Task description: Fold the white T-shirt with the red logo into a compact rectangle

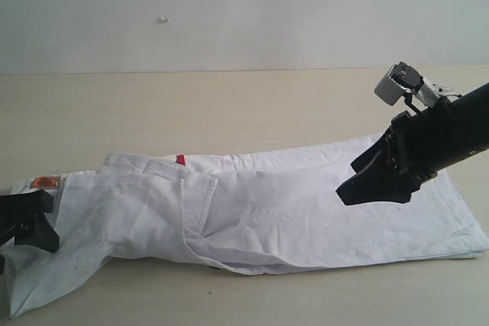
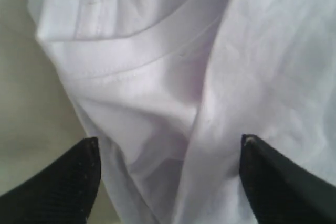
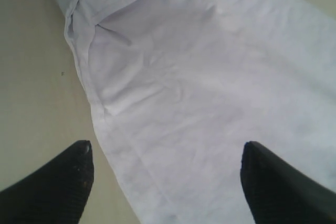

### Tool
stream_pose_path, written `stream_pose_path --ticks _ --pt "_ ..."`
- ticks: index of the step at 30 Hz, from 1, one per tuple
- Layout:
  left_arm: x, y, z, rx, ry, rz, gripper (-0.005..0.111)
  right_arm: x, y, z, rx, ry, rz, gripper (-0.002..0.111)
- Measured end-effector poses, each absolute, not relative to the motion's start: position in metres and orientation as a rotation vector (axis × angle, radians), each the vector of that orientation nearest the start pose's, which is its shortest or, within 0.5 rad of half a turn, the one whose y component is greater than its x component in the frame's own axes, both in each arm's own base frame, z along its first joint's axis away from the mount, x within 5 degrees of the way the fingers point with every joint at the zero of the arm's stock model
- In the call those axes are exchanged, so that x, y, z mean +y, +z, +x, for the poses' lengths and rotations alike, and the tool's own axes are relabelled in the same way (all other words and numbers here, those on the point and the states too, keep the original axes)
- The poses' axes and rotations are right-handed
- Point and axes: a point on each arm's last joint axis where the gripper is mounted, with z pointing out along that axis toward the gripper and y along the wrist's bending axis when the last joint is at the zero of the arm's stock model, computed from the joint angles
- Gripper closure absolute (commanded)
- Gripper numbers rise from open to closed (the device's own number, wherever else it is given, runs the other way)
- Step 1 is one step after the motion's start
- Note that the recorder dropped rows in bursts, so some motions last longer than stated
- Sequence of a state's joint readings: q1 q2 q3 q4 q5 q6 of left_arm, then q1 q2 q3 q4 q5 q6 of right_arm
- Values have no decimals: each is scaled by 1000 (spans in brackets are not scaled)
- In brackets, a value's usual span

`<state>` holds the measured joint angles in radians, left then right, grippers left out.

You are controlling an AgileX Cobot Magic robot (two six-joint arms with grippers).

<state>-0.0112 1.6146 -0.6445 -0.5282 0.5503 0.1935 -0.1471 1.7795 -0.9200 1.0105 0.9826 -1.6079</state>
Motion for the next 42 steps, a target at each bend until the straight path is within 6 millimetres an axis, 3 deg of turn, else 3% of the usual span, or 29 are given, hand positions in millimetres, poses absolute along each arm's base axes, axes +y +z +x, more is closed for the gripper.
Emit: stream_pose_path --ticks 10,13,16,23,32,33,35,36,37,39,42 --pt "-31 118 236 3000 -510 -369 40 20 168 305 2331 836 -973 34" --pt "-30 116 237 2992 -494 -379 65 20 168 305 2331 836 -972 34" --pt "-27 114 242 2947 -447 -388 106 20 168 305 2331 836 -972 34" --pt "-18 111 255 2821 -304 -359 107 20 169 305 2328 843 -969 34" --pt "30 111 265 2707 -153 -461 105 21 169 305 2324 849 -967 34" --pt "32 112 267 2705 -150 -442 102 21 169 305 2324 850 -965 34" --pt "31 116 270 2732 -165 -347 84 21 169 305 2321 850 -965 34" --pt "30 117 272 2741 -175 -320 67 21 169 305 2321 850 -965 34" --pt "29 122 276 2748 -196 -286 60 21 169 305 2320 850 -966 34" --pt "29 129 280 2743 -230 -277 54 21 169 305 2320 850 -966 34" --pt "34 142 288 2746 -320 -268 54 21 169 305 2318 849 -968 34"
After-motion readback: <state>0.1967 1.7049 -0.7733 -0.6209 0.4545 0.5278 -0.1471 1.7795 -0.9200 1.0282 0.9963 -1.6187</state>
